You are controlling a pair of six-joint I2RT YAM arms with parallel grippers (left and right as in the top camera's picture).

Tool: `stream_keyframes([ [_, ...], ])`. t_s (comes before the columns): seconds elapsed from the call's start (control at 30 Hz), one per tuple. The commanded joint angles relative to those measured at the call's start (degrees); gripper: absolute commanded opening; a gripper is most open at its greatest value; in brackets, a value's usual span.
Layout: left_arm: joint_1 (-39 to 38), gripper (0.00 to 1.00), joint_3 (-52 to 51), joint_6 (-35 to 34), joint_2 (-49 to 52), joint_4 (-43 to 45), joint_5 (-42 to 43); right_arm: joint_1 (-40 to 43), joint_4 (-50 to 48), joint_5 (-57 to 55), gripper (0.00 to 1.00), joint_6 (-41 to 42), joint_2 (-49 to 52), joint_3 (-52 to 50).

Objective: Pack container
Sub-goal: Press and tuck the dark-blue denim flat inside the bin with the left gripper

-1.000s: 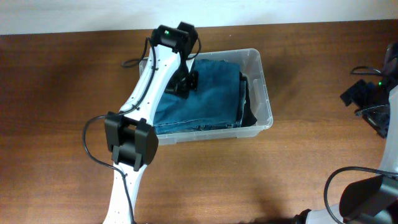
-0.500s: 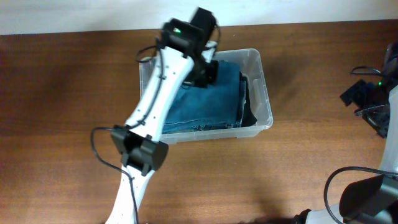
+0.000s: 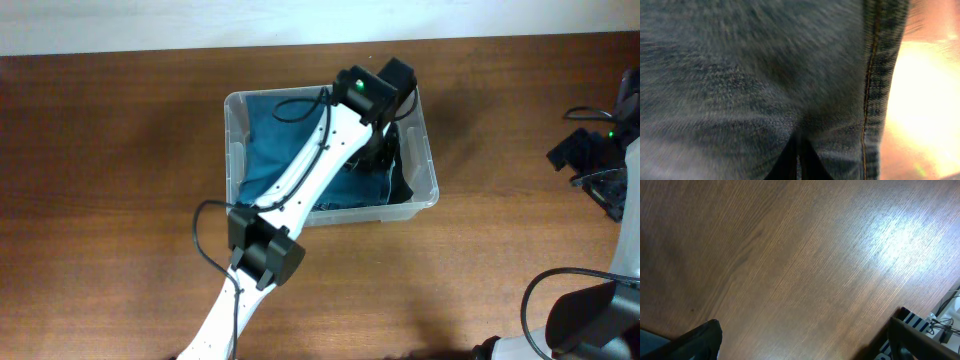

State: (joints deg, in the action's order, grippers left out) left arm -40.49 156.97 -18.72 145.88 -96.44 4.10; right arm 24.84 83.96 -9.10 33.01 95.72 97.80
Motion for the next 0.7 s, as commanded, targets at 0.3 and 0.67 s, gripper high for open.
stream_keyframes([
  [0.3,0.7,0.05,6.3,-1.0,5.7,2.8,1.9,0.3,0.0,-0.3,0.98,0.5,-0.7,-0.2],
  [0.67,5.7,0.05,17.5,-1.0,6.0,14.1,-11.0,0.3,0.0,-0.3,0.98,0.5,-0.7,-0.2],
])
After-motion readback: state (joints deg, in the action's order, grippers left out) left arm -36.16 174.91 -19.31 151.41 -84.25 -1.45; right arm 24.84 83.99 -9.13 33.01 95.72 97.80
